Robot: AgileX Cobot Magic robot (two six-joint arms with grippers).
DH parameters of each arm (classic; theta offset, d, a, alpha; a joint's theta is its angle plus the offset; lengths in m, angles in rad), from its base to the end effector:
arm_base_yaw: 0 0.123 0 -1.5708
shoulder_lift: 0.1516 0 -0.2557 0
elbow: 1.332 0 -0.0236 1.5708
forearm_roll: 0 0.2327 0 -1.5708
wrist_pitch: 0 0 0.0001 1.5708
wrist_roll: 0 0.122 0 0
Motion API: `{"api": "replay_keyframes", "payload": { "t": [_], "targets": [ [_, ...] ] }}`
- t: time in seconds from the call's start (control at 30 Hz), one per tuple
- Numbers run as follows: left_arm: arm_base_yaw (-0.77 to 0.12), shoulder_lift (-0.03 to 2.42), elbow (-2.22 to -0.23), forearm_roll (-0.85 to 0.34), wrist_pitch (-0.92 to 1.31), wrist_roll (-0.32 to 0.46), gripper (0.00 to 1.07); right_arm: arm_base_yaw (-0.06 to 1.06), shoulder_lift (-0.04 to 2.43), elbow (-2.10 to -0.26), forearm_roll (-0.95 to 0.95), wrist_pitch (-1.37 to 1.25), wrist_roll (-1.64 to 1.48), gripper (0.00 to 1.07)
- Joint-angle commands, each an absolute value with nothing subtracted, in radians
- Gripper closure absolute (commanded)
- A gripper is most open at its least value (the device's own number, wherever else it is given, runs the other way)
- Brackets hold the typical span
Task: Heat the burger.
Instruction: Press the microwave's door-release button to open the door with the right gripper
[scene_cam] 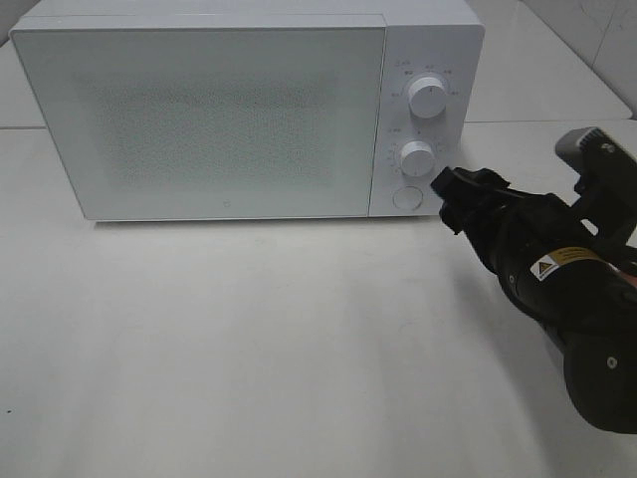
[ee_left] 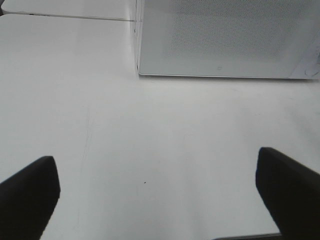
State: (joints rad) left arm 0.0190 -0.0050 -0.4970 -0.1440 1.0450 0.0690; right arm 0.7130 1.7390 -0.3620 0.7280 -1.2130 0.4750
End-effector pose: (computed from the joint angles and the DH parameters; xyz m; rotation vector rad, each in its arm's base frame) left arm 0.0366 -0.0145 0.2564 0.0559 2.0195 -0.1161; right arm 0.2474 0.1135 0.1312 0.5399 1.6552 0.5132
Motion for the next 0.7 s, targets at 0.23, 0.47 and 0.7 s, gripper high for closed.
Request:
{"api": "replay_keyframes", "payload": {
  "t": [0.23,0.47,0.7],
  "targets": [
    [0.014,-0.03,-0.495,-0.148,1.036,0.073,0.07,0.714,1.735,-0.368,0.72,-1.291,1.174,0.72],
    [0.014,-0.03,-0.495,-0.148,1.036,0.073,0.07,0.714,1.735,-0.368,0.732,-1.219,1.309,0.98],
    [0.014,-0.03,-0.495,-0.148,1.036,0.073,0.07,0.714,1.735,-0.368,0.739,-1.104,1.353,1.07]
  ]
}}
